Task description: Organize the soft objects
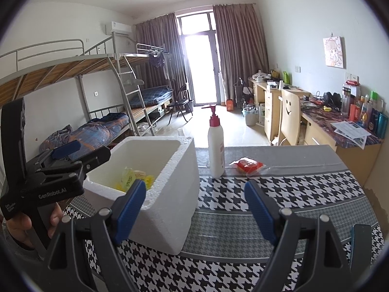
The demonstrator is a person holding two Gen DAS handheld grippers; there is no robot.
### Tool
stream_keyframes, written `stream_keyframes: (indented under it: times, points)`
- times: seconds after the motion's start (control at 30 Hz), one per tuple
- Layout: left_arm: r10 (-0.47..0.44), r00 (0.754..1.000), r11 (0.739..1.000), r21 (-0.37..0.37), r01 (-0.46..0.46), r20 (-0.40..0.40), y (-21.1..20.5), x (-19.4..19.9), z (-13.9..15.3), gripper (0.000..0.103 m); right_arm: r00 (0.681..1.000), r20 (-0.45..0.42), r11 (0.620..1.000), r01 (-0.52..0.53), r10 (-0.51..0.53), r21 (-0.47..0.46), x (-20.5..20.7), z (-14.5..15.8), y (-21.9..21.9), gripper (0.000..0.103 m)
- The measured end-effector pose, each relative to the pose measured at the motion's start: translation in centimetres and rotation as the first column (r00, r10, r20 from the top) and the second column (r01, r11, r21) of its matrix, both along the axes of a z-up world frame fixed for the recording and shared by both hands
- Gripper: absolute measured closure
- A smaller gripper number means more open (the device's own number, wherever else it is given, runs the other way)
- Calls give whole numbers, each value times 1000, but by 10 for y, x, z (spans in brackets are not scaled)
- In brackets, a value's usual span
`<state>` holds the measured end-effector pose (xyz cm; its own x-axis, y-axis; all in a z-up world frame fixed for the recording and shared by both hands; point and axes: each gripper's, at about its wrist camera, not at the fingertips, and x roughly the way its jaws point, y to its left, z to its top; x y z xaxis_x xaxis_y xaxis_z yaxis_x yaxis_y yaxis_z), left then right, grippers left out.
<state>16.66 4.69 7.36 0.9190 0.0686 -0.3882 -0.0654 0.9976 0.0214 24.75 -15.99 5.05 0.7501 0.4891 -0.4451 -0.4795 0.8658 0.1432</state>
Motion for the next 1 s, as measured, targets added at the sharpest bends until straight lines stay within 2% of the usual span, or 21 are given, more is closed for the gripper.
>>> stream_keyframes:
  times: [0.6, 0.73, 1.0]
  points:
    - [-11, 999, 1000, -12, 11, 39, 4, -45, 3, 1, 999, 47, 1000, -21, 20, 2, -37, 5, 1, 16]
    - [-13, 999, 1000, -16, 13, 50, 3, -56, 4, 1, 997, 72, 1000, -13, 12, 5, -46, 6, 1, 7]
    - [0, 997, 1000, -11, 1, 82, -1, -78, 4, 1, 995, 101, 1000, -22, 21, 9, -64, 8, -1, 3]
